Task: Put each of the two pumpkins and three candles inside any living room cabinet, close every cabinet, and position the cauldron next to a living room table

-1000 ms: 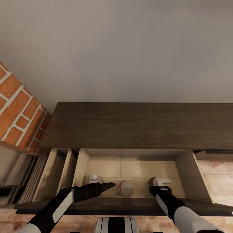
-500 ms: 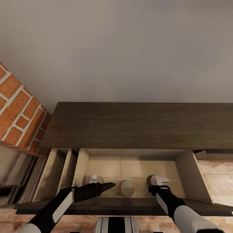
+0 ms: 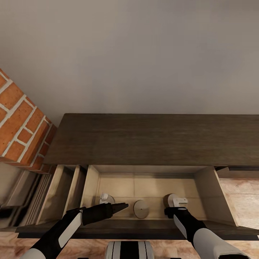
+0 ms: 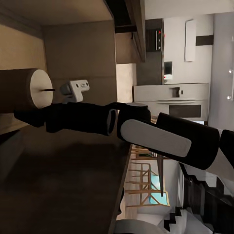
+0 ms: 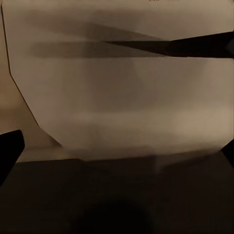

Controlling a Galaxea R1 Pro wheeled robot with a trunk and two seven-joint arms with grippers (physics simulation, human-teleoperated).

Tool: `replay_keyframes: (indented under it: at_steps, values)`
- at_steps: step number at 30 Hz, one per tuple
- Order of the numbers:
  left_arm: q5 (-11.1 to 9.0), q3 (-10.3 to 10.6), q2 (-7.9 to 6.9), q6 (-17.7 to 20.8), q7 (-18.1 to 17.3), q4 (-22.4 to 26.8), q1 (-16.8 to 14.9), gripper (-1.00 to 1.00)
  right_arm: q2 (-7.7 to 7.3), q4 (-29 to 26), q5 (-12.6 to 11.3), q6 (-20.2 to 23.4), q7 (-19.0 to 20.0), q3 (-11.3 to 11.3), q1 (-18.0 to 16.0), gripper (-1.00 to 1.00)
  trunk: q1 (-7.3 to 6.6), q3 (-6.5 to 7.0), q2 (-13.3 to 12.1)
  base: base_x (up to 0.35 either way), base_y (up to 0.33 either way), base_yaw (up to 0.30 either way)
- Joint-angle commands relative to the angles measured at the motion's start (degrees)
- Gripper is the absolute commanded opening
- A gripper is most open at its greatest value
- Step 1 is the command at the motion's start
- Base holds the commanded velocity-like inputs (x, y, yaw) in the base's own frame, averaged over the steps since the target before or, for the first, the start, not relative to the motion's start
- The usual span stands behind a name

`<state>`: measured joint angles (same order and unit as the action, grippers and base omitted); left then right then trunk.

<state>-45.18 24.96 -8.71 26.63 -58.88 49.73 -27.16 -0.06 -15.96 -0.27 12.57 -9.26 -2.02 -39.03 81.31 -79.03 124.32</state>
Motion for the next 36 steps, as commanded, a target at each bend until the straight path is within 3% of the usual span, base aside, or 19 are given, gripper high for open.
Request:
replay_keyframes:
  at_steps: [1,18,24,30,36]
  values:
    - [0.0,0.0,0.0,0.0,0.0,0.0,0.0,1.0,0.01,-0.01,0.02,0.02,-0.01,0.0,0.0,1.0,0.0,0.0,0.0,0.0,0.0,0.0]
    - [-0.02,0.0,-0.05,-0.09,0.03,-0.24,0.0,1.0,0.12,-0.39,0.1,-0.44,0.02,0.06,0.01,1.0,0.0,0.0,0.0,0.0,0.0,0.0]
    - [0.0,0.0,-0.03,-0.07,0.08,-0.24,0.0,1.0,0.2,-0.39,0.1,-0.44,-0.04,0.06,0.01,1.0,-1.32,1.08,-2.41,0.0,0.0,0.0]
    - [0.0,0.0,-0.08,-0.09,0.08,-0.24,0.0,1.0,0.24,-0.38,0.1,-0.44,-0.08,0.02,0.01,1.0,-1.32,1.08,-2.41,0.0,0.0,0.0]
    - [0.0,-0.02,-0.01,-0.01,0.08,-0.24,0.0,1.0,0.24,-0.38,0.13,-0.44,-0.19,0.0,0.01,1.0,-2.64,2.15,-4.81,0.0,0.0,0.0]
